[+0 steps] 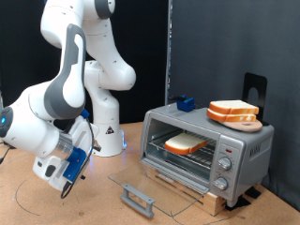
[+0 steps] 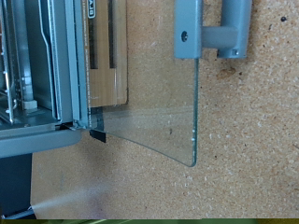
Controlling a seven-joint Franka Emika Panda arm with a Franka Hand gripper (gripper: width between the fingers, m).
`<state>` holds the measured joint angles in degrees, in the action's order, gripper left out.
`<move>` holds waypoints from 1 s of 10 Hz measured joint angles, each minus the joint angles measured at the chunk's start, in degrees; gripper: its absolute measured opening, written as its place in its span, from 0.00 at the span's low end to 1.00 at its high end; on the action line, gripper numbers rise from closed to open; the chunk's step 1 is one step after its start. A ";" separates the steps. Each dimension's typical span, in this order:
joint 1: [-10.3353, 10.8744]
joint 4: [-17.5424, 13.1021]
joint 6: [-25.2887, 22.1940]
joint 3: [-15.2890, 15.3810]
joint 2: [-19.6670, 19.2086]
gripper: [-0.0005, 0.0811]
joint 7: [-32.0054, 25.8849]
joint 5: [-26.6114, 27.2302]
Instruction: Make a piece of toast with the oven
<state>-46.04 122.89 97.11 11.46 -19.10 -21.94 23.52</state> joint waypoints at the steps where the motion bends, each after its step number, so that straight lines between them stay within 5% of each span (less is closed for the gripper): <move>1: -0.11 0.03 -0.63 -0.04 -0.20 1.00 -0.27 0.18; 7: 0.06 3.76 9.53 0.26 -7.61 1.00 -1.50 1.24; 10: 0.08 5.77 10.54 1.53 -8.60 1.00 -2.07 4.22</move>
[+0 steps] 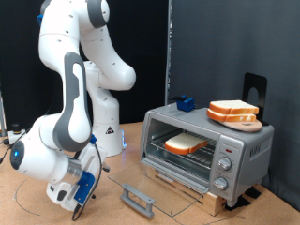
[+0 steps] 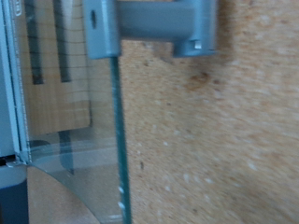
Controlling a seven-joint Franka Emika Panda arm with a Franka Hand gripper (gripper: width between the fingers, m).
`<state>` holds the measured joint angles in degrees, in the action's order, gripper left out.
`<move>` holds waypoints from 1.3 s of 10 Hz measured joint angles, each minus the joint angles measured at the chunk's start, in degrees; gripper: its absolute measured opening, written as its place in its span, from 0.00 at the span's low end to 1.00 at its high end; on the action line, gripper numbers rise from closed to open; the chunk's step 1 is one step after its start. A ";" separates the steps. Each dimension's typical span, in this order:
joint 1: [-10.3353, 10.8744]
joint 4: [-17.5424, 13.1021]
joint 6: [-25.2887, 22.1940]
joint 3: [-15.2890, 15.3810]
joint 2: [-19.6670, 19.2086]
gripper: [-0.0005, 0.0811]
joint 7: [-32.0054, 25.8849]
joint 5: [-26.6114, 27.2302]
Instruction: Make a piece of toast with the oven
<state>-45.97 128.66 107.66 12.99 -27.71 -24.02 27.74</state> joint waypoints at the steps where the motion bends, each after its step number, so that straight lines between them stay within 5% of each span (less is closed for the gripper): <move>1: 0.02 0.87 -0.10 0.56 0.04 1.00 0.00 0.06; 8: -0.07 7.76 -1.91 4.39 3.73 1.00 -1.47 3.96; 13: -2.95 7.29 -15.19 4.05 9.00 1.00 -1.68 5.97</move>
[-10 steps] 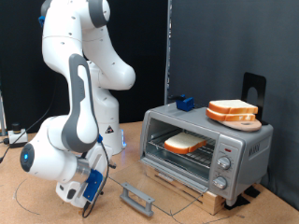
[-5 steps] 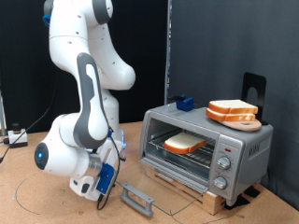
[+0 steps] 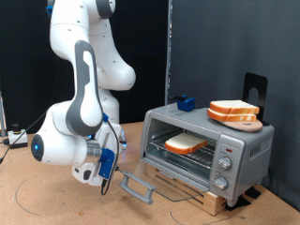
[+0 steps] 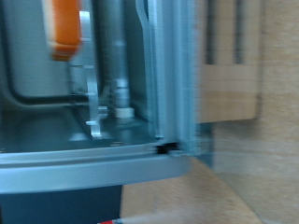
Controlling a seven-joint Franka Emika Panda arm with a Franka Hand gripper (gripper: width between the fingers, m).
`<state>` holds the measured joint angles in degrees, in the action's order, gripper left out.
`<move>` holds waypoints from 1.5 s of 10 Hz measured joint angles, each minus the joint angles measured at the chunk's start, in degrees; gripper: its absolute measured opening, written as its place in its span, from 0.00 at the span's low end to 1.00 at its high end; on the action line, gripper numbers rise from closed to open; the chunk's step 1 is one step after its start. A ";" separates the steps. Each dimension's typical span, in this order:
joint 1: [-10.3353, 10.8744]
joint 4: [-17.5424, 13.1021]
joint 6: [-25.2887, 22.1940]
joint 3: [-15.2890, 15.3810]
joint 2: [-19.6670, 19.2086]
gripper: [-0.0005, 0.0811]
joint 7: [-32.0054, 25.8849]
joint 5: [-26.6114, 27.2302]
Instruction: Make a piece of toast with the oven
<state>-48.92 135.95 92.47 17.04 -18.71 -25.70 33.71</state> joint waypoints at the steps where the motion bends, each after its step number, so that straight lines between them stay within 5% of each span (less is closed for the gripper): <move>1: -0.82 -0.14 -2.35 -0.01 1.31 1.00 -0.51 0.67; 5: -0.73 1.58 -5.37 1.79 7.82 1.00 -0.78 5.59; 11: 1.94 6.69 0.94 5.89 12.96 1.00 2.50 9.54; 15: 1.86 7.65 -8.01 6.00 17.24 1.00 1.39 9.60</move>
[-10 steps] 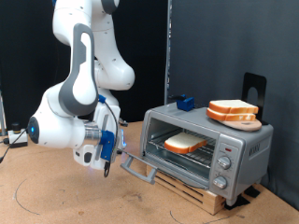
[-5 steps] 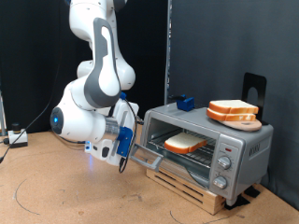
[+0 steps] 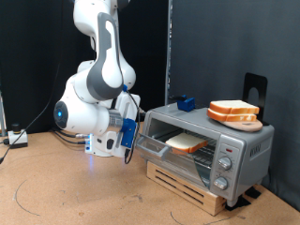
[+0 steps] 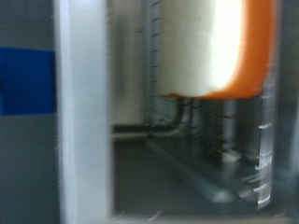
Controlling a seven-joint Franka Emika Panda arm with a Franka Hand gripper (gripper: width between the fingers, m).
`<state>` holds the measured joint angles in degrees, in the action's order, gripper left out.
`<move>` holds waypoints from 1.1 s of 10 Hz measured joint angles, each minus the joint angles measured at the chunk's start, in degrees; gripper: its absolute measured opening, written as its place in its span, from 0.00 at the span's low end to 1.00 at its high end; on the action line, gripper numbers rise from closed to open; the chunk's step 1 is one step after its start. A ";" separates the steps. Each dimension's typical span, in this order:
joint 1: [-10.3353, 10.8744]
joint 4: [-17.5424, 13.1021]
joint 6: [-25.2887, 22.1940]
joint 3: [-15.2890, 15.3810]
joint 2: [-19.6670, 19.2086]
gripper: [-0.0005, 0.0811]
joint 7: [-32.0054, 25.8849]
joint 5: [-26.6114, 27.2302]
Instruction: Make a piece of toast with the oven
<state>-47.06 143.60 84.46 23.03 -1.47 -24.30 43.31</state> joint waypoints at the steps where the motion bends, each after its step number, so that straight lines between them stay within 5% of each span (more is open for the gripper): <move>1: 0.01 1.09 -2.07 0.03 1.66 1.00 -0.72 0.04; 6: 0.58 8.32 -3.00 0.61 9.61 1.00 -1.96 1.24; 11: 1.15 11.27 1.77 2.31 10.84 1.00 -1.49 3.59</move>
<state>-45.91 154.87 86.23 25.35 9.37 -25.79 46.90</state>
